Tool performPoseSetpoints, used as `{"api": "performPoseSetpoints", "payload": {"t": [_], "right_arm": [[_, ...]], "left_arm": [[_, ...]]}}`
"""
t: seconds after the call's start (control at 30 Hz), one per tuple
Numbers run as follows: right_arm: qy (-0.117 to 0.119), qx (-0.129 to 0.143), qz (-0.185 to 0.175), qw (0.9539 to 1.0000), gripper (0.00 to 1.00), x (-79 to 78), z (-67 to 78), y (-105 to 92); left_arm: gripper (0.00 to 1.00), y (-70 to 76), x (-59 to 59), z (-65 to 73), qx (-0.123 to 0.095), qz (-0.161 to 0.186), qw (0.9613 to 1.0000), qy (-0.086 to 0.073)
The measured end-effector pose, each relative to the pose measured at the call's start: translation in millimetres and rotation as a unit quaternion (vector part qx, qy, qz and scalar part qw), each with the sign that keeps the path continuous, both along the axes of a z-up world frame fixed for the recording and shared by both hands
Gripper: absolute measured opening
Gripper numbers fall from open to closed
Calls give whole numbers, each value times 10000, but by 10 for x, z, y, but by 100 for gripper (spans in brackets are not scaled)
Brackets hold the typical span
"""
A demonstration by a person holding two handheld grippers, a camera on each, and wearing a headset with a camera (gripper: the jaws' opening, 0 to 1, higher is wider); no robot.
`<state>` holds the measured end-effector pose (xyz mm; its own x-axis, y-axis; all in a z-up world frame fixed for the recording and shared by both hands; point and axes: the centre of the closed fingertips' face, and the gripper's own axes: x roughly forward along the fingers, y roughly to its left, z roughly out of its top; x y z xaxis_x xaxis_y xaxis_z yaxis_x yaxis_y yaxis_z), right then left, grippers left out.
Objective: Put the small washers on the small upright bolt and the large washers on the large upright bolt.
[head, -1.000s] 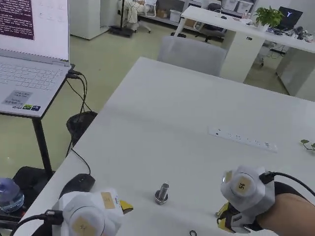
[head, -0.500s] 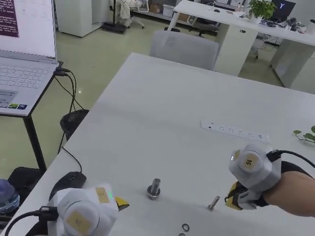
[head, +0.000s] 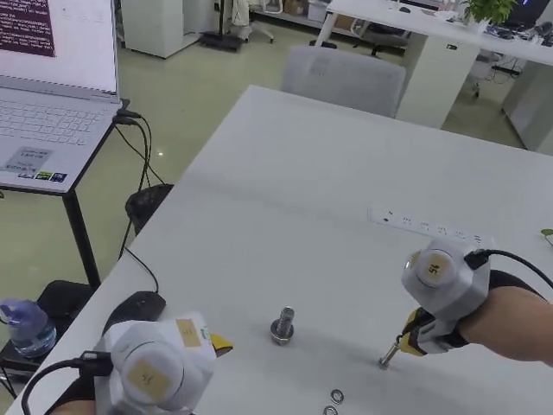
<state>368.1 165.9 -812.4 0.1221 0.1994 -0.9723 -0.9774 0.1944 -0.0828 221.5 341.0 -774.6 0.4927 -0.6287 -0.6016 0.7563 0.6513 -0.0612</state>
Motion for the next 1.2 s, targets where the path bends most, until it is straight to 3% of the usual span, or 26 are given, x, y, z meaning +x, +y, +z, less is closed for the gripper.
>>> {"api": "performPoseSetpoints", "payload": {"t": [0.33, 0.77, 0.9, 1.2], "right_arm": [[68, -69, 36, 9999, 13, -13, -64, 8], [112, -133, 64, 9998, 13, -3, -204, -3], [130, -215, 155, 9996, 13, 6, -350, -10], [215, -250, 214, 9992, 13, -7, -498, -5]], "left_arm": [[82, 35, 3, -47, 122, -45, 9999, -41], [79, 78, -3, -37, 156, -44, 9998, -86], [78, 104, -41, -82, 197, -24, 9998, -12], [77, 160, -76, -102, 236, 22, 9997, 58]]}}
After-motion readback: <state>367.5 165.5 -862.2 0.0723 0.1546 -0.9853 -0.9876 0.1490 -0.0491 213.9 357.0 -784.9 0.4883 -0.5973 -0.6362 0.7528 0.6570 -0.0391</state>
